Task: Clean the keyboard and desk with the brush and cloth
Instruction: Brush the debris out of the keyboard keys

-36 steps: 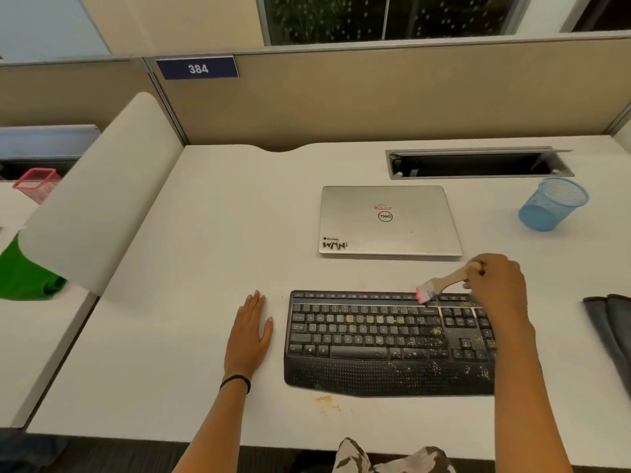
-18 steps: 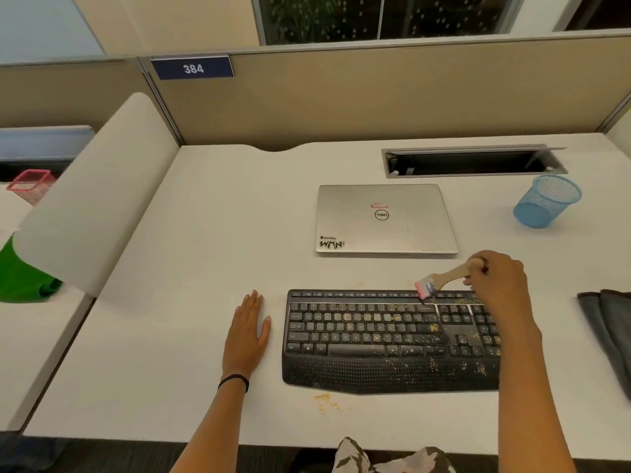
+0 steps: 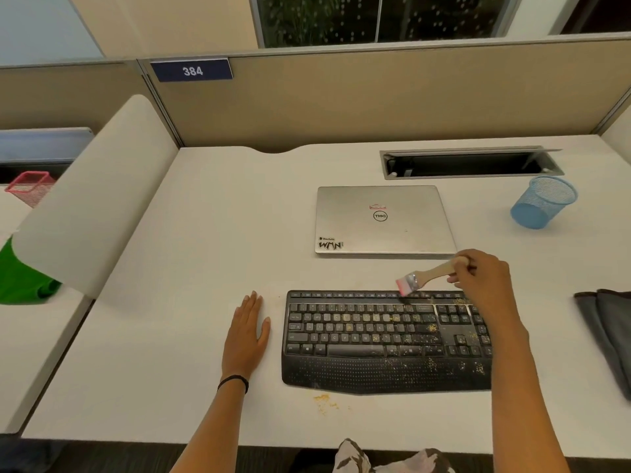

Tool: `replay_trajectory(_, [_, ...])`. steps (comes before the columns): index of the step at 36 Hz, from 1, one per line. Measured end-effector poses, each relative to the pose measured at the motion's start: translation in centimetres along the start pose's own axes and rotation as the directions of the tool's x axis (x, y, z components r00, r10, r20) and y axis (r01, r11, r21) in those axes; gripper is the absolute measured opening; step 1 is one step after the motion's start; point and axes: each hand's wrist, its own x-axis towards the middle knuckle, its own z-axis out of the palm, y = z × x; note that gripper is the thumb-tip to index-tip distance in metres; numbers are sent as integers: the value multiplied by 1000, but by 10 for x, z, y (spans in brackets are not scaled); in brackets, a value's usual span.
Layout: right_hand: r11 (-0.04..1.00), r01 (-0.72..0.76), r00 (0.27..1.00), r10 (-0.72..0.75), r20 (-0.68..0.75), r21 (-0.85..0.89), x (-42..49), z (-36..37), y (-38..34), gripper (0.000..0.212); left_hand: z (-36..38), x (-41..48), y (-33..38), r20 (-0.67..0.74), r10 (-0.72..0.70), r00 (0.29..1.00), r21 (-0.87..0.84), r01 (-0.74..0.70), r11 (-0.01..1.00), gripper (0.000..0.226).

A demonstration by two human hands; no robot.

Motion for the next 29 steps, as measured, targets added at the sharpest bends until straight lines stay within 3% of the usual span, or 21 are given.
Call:
replay_trajectory(4, [996,-3,997,10,72,-94,1,9,3,18,0,0,0,0,4,1000,0,-4,1000,73])
replay_trajectory(7, [977,-4,1000,0,-20,-214,2,10,13,20,0,0,0,-4,3,1000,-2,-3,1000,73])
replay_trajectory(11, [973,19,998,-34,-60,-232,1,13,10,21,2,1,-2,-6,4,1000,-2,-4,1000,72])
replay_trajectory(17, [985,86,996,-81,38,-151,-7,22,-6,13,2,1,-3,-9,8,1000,-8,-8,1000,72])
replay_trajectory(24, [994,-61,996,54,-73,-88,-4,2,16,16,2,0,-3,-20,10,1000,-13,-11,1000,72])
replay_trajectory(29, [994,-32,997,39,-68,106,-2,-4,15,14,3,0,-3,-30,8,1000,-13,-8,1000,66])
